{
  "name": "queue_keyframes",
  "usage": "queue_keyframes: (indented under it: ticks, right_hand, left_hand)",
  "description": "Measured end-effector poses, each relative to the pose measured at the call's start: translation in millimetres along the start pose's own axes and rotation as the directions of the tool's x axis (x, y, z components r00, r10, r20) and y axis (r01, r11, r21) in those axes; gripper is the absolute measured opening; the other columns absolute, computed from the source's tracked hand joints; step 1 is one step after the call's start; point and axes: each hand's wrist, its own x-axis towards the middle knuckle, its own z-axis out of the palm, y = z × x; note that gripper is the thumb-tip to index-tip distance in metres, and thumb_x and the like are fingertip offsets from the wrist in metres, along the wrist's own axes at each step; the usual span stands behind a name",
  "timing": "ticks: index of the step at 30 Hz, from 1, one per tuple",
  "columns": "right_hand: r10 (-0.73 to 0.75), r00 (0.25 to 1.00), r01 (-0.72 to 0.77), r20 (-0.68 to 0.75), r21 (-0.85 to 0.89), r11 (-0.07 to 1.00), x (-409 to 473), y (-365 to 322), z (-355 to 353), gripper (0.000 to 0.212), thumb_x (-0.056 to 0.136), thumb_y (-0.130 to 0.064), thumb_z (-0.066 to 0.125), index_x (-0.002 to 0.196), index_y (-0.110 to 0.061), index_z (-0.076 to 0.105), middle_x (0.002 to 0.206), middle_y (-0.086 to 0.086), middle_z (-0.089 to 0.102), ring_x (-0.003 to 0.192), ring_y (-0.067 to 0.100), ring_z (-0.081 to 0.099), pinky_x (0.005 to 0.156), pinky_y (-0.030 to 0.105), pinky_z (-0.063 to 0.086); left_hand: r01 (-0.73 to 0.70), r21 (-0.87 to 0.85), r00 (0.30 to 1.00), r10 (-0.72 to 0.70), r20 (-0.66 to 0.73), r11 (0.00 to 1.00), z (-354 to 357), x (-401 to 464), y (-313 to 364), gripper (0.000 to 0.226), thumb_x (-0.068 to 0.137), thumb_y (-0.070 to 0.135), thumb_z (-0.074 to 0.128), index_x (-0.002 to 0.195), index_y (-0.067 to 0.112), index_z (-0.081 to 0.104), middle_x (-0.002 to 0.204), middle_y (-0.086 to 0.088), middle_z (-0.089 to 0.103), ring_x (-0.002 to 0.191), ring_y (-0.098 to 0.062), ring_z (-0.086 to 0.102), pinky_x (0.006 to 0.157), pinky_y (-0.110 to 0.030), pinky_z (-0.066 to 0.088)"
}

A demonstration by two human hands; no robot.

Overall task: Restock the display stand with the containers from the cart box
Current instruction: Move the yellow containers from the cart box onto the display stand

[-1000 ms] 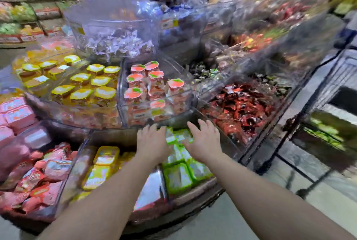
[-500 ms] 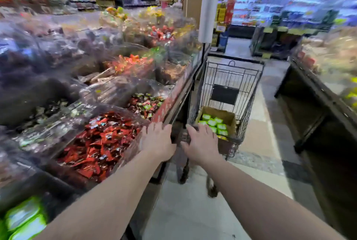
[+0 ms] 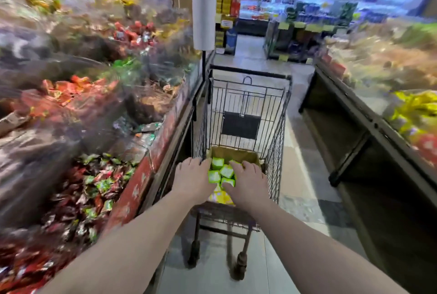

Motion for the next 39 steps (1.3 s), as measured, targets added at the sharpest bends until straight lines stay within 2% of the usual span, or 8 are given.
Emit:
queue_keyframes:
  ticks: [9, 15, 21, 26, 29, 32, 37, 39]
  right_hand:
    - [0.063, 0.993, -0.063, 0.101, -0.002, 0.998, 136.1, 65.0, 22.1, 0.07, 0.084, -0.054, 0.054, 0.146, -0.035, 0.029, 0.146, 0.008, 0.04, 0.135, 0.029, 0.034, 0.111, 0.043, 0.032]
    - [-0.028, 0.96, 0.024, 0.28, 0.016, 1.0, 211.2, 129.9, 69.5, 0.069, 0.087, -0.051, 0.056, 0.148, -0.03, 0.029, 0.144, 0.006, 0.043, 0.13, 0.03, 0.04, 0.107, 0.039, 0.036]
    - [-0.123, 0.809, 0.078, 0.575, 0.103, 0.992, 273.3, 181.3, 123.5, 0.069, 0.088, -0.042, 0.058, 0.149, -0.028, 0.028, 0.142, 0.012, 0.043, 0.131, 0.03, 0.042, 0.105, 0.038, 0.039]
    - [-0.206, 0.651, 0.083, 0.731, 0.202, 0.976, 287.4, 175.5, 174.9, 0.062, 0.091, -0.038, 0.058, 0.146, -0.021, 0.034, 0.139, 0.015, 0.045, 0.13, 0.031, 0.043, 0.102, 0.038, 0.041]
    - [-0.272, 0.575, 0.11, 0.772, 0.256, 0.96, 283.5, 164.9, 205.3, 0.059, 0.092, -0.039, 0.057, 0.144, -0.019, 0.037, 0.14, 0.013, 0.048, 0.13, 0.029, 0.043, 0.102, 0.035, 0.037]
    - [-0.295, 0.578, 0.087, 0.761, 0.301, 0.949, 284.0, 154.0, 235.0, 0.044, 0.093, -0.035, 0.055, 0.133, -0.017, 0.052, 0.135, 0.009, 0.055, 0.127, 0.029, 0.048, 0.099, 0.036, 0.041]
    - [-0.21, 0.494, -0.026, 0.844, 0.256, 0.966, 274.3, 133.0, 289.3, 0.043, 0.091, -0.042, 0.054, 0.127, -0.019, 0.053, 0.127, 0.014, 0.06, 0.119, 0.034, 0.054, 0.094, 0.037, 0.045]
    - [-0.18, 0.492, -0.056, 0.852, 0.237, 0.97, 271.0, 129.9, 305.5, 0.041, 0.095, -0.036, 0.051, 0.131, -0.016, 0.051, 0.133, 0.015, 0.057, 0.122, 0.033, 0.052, 0.095, 0.035, 0.043]
  left_hand:
    - [-0.046, -0.017, 0.994, 0.047, 0.096, 0.999, 46.0, 130.0, -16.7, 0.069, 0.084, 0.05, 0.057, 0.145, 0.029, 0.032, 0.143, -0.002, 0.042, 0.134, -0.024, 0.034, 0.112, -0.036, 0.027]
    - [0.12, -0.084, 0.966, -0.097, 0.239, 0.989, 114.1, 185.3, -15.6, 0.075, 0.077, 0.046, 0.063, 0.144, 0.031, 0.034, 0.143, 0.0, 0.043, 0.131, -0.025, 0.038, 0.109, -0.038, 0.033]
    - [0.426, -0.127, 0.819, -0.322, 0.474, 0.896, 180.7, 198.6, -2.1, 0.078, 0.075, 0.04, 0.065, 0.145, 0.029, 0.032, 0.137, -0.006, 0.047, 0.126, -0.029, 0.043, 0.104, -0.035, 0.036]
    - [0.602, -0.153, 0.722, -0.452, 0.524, 0.784, 217.9, 186.5, -2.6, 0.081, 0.063, 0.053, 0.068, 0.137, 0.032, 0.041, 0.13, -0.005, 0.055, 0.122, -0.029, 0.049, 0.1, -0.04, 0.042]
    - [0.65, -0.201, 0.714, -0.498, 0.492, 0.733, 237.4, 187.7, -4.4, 0.08, 0.058, 0.05, 0.063, 0.134, 0.03, 0.048, 0.125, -0.004, 0.058, 0.118, -0.029, 0.053, 0.098, -0.041, 0.044]
    - [0.659, -0.229, 0.716, -0.504, 0.483, 0.716, 255.4, 196.1, -10.4, 0.081, 0.059, 0.046, 0.063, 0.135, 0.023, 0.05, 0.127, -0.009, 0.057, 0.12, -0.031, 0.052, 0.102, -0.041, 0.042]
    - [0.673, -0.251, 0.709, -0.509, 0.488, 0.696, 278.8, 188.5, -24.0, 0.061, 0.069, 0.036, 0.072, 0.126, 0.03, 0.051, 0.122, -0.006, 0.059, 0.115, -0.03, 0.055, 0.095, -0.041, 0.047]
    - [0.668, -0.244, 0.706, -0.495, 0.507, 0.703, 284.9, 183.3, -27.1, 0.067, 0.07, 0.031, 0.075, 0.132, 0.027, 0.05, 0.122, -0.008, 0.058, 0.117, -0.03, 0.053, 0.098, -0.036, 0.045]
